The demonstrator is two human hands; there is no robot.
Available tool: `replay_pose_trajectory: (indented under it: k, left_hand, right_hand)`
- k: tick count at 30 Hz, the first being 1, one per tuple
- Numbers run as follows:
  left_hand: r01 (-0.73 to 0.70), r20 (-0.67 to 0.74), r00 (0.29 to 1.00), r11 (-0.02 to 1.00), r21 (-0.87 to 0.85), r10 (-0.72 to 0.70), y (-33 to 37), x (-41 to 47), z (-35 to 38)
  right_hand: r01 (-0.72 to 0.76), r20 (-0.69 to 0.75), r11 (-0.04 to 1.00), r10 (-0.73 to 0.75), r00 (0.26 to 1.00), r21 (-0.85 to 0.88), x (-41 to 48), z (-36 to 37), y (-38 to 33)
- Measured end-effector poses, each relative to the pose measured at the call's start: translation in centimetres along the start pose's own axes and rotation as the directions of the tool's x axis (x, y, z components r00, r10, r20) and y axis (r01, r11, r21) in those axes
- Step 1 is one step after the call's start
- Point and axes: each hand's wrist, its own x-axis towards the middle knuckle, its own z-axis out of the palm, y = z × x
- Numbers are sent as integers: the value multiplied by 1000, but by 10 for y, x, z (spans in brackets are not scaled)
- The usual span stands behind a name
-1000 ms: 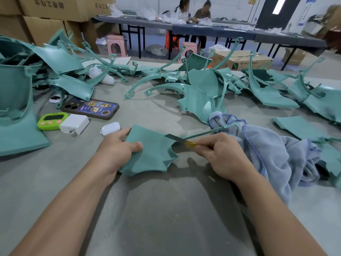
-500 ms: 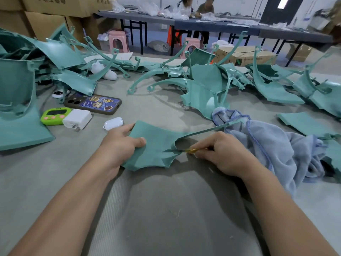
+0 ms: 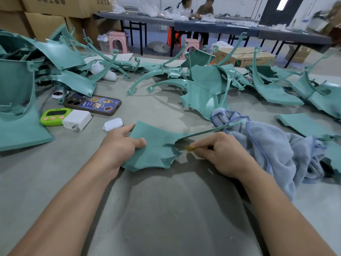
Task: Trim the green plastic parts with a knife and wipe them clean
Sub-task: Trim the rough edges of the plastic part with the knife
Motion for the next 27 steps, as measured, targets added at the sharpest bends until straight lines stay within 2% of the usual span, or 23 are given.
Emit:
replay_pose_trajectory:
  k: [2,8,12,18,24,27]
  left_hand:
    - [-1,2,1000,1000,-2,1,0,0,0]
    - [0,7,1000,1000,6,0,-1,0,-1]
    - [-4,4,1000,1000,4,4,1,-2,-1]
    - [-4,8,1000,1000,4,4,1,-5,0]
    - [-5,0,1000,1000,2,5,2,-4,1]
    - [0,0,1000,1000,-3,0,2,-4,-1]
  right_hand:
    - [0,-44,1000,0,999,5,2,4,-1]
    - [-20,60,999,23,998,-46,-1,-4,1]
    - [7,-53,1000,-6,999,26,-1,4,-3]
    - [-34,77,998,38,996,-46,-3,-7,-2]
    - [9,-51,1000,-9,999,-12,-2,4,-7]
    - [-8,22,998,10,1000,-69,-2,0,-7]
